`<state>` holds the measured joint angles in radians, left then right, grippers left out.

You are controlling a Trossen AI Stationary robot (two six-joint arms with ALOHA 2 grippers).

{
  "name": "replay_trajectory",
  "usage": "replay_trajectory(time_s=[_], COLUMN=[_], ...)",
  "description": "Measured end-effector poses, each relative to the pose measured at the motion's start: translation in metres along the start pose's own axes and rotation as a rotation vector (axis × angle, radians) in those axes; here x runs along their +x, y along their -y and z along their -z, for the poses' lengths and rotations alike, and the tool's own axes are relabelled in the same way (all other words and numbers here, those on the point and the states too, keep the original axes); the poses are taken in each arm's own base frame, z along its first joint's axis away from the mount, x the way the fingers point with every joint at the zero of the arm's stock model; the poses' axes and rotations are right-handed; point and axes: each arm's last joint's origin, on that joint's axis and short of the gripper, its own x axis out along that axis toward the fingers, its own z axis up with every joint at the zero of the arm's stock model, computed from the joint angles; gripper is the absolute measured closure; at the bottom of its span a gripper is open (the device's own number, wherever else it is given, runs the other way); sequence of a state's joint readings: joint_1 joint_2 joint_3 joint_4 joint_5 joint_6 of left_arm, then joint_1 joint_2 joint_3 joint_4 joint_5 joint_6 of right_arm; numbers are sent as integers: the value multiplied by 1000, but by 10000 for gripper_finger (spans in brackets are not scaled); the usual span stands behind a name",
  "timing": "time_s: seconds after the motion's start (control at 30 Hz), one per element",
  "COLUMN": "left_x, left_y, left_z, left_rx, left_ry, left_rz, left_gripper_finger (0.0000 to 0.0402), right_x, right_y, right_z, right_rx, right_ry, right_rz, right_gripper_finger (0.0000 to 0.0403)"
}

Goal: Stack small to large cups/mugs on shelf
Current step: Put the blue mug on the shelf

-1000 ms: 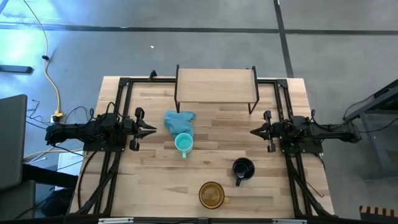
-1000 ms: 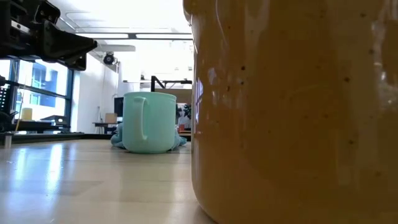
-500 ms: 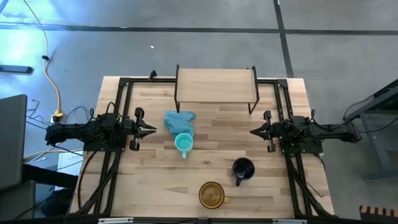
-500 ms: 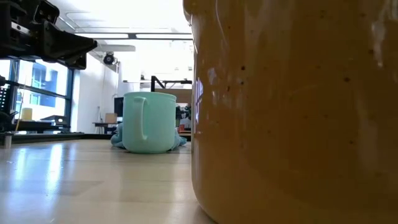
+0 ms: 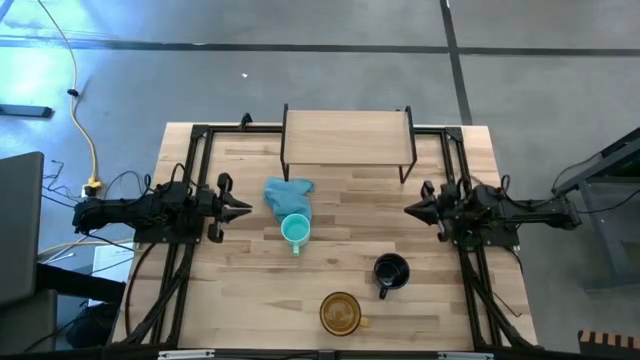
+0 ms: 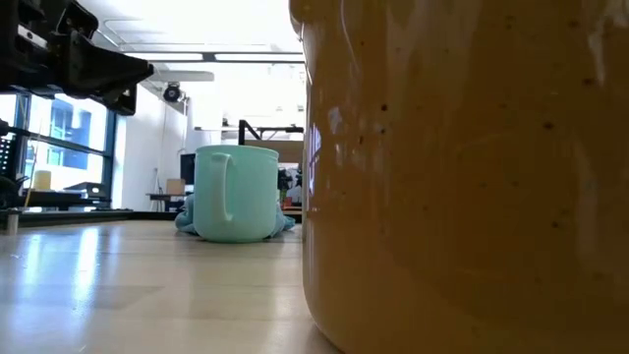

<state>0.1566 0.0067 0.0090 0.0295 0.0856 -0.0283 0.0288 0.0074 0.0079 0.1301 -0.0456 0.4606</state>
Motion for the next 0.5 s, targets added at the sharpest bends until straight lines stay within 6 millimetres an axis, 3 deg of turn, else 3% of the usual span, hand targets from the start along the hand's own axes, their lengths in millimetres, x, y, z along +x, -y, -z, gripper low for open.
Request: replay_trajectory(time_s=[0.2, 0.5], left_x=[0, -1], left_y=[0, 1], left_z=[-7, -15], left_rx=[-119, -271], left_ry=[70, 149], left_rz=[6, 26], left_gripper_finger=[364, 364], right_x=[0, 0], right_y=[-1, -1], right_z=[-2, -3], right_rx=[340, 372], right_ry=[21, 24], right_rz=[-16, -18], right_gripper_finger=[403, 403])
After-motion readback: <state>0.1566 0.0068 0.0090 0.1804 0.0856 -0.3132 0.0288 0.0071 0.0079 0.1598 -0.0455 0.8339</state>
